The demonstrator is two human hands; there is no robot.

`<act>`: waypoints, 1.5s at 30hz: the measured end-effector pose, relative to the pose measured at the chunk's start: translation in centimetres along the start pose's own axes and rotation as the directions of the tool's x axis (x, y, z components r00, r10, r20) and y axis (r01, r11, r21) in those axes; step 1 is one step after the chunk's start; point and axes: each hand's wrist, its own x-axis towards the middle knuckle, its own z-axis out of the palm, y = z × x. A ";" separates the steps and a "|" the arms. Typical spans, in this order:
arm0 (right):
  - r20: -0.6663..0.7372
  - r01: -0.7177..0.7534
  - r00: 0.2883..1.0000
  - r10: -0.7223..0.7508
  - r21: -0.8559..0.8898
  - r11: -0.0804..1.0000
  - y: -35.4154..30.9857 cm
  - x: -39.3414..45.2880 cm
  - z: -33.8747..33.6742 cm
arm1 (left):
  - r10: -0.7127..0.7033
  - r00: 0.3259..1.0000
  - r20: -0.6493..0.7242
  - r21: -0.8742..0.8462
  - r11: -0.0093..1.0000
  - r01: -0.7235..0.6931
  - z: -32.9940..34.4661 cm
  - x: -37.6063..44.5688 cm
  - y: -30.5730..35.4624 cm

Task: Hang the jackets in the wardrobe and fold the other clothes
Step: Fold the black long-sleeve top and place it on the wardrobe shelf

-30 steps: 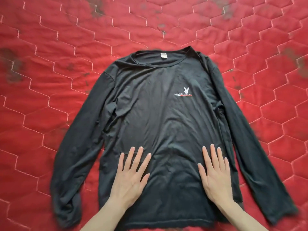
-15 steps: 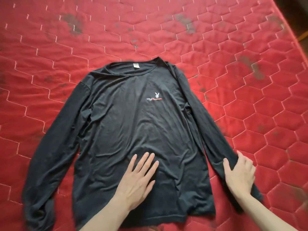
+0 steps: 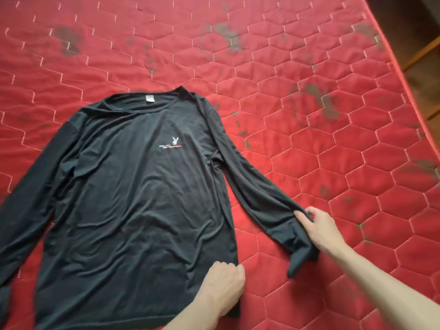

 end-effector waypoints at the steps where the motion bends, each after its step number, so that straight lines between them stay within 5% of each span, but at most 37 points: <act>1: 0.014 0.004 1.000 -0.004 -0.023 1.000 0.4 1.2 -1.2 | -0.018 0.998 0.053 0.000 1.000 0.018 -0.2 0.1 0.4; 3: 0.019 0.018 1.000 -0.016 -0.079 0.997 0.9 3.4 -3.4 | -0.067 0.998 -0.011 -0.013 0.998 0.067 -0.6 0.2 0.5; 7: -0.104 0.021 0.994 -0.043 -0.200 0.979 1.6 7.1 -7.2 | 0.148 0.988 -0.046 -0.048 0.988 -0.150 0.3 0.8 0.7; 11: -0.251 -0.027 0.968 -0.010 -0.143 0.989 2.7 9.8 -8.9 | 0.269 0.963 -0.026 -0.054 0.961 -0.270 0.2 1.0 -0.3; 17: -0.237 -0.087 0.970 0.055 -0.128 0.988 5.1 9.4 -8.8 | 0.229 0.973 -0.030 -0.058 0.971 -0.231 -0.9 1.9 0.3; 21: -0.128 0.023 0.991 -0.032 -0.073 0.997 7.5 9.7 -9.1 | 0.218 0.975 -0.039 -0.052 0.974 -0.220 -1.9 2.2 0.4; 25: -0.258 -0.091 0.956 0.140 0.191 0.977 8.0 10.5 -11.1 | 0.278 0.960 0.035 -0.022 0.961 -0.277 -1.8 2.1 0.5; 29: -0.374 -0.253 0.880 0.294 0.154 0.955 9.1 11.5 -12.7 | 0.309 0.951 -0.034 0.040 0.951 -0.307 -2.9 2.9 0.0; 33: -0.271 -0.263 0.918 0.288 0.127 0.956 9.9 10.8 -12.7 | 0.150 0.920 -0.362 -0.056 0.982 -0.182 -6.1 5.5 -2.0; 37: -0.121 -0.208 0.967 0.224 0.132 0.969 12.5 10.2 -12.2 | -0.051 0.682 -0.730 -0.063 0.998 0.007 -9.5 8.7 -4.4; 41: -0.333 -0.166 0.903 0.271 0.310 0.936 13.0 11.7 -13.5 | -0.326 0.580 -0.747 -0.165 0.935 0.314 -12.1 11.1 -6.6; 45: -0.447 -0.072 0.816 0.368 0.552 0.831 11.8 14.7 -16.0 | -0.394 0.566 -0.724 -0.251 0.915 0.317 -14.8 13.0 -9.3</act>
